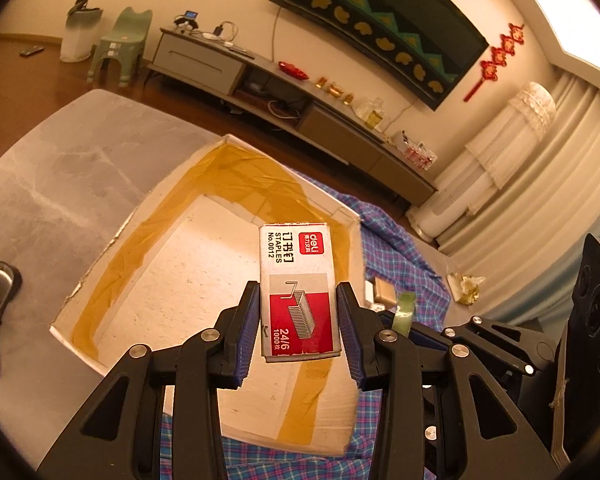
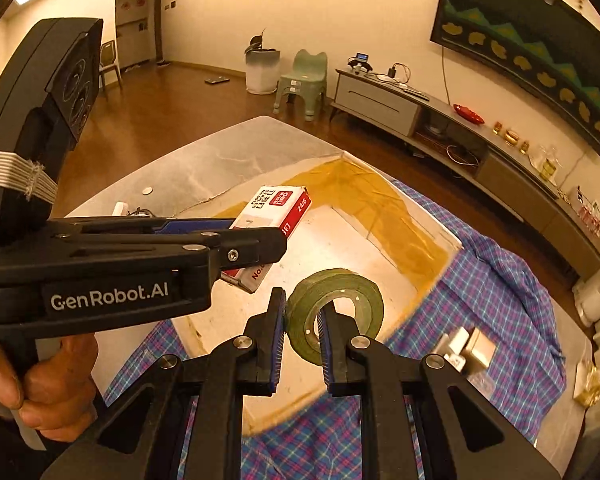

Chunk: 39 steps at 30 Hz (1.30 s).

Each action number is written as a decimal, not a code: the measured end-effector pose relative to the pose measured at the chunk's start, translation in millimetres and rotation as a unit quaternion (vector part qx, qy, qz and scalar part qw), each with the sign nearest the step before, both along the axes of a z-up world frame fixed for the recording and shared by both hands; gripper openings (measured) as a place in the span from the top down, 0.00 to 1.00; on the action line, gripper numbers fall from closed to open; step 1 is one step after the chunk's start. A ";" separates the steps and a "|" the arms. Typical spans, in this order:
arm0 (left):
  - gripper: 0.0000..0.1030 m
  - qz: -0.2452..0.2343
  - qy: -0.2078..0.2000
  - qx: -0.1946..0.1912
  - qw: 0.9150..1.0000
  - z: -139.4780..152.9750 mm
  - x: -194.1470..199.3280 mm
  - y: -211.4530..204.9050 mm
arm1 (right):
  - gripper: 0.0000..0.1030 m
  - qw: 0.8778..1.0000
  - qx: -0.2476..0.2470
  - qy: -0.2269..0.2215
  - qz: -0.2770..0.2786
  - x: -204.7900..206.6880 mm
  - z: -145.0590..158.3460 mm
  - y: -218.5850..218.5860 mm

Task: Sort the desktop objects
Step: 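Carry staples box in left tool while right tool carries tape roll to white box, then lower green tape roll into white box and open right tool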

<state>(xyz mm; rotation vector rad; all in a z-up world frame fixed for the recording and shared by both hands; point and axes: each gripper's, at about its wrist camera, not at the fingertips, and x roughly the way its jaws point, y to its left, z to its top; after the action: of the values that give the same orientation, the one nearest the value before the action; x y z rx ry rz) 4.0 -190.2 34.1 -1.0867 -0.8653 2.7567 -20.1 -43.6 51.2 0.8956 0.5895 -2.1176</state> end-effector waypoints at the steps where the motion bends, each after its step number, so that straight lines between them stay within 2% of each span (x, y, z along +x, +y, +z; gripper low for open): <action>1: 0.62 0.003 -0.005 0.002 1.000 -1.9 -1.4 -3.2 | 0.84 1.000 0.002 0.000 0.001 -2.0 -1.1 -3.1; 9: 0.62 0.021 -0.033 0.017 0.999 -16.3 -15.6 -21.4 | 0.84 0.999 0.026 -0.018 0.006 -26.8 -13.0 -23.6; 18: 0.62 0.033 -0.061 0.012 0.998 -30.3 -23.1 -32.5 | 0.84 0.997 0.056 -0.050 0.009 -59.7 -33.5 -36.4; 25: 0.62 0.021 -0.084 -0.016 0.996 -42.3 -27.6 -32.7 | 0.83 0.994 0.068 -0.083 0.002 -93.5 -52.4 -49.9; 35: 0.61 -0.011 -0.111 -0.057 0.992 -54.3 -31.6 -30.3 | 0.83 0.990 0.092 -0.107 -0.004 -135.7 -76.7 -84.2; 39: 0.62 -0.023 -0.118 -0.090 0.989 -55.5 -31.1 -26.1 | 0.83 0.987 0.092 -0.129 -0.009 -152.5 -86.4 -99.6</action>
<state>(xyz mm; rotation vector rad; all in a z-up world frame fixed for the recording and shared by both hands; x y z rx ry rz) -27.1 -216.3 -21.4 -1.4689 -0.6092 2.7496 -172.6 -143.3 -35.2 1.2594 0.6490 -1.9443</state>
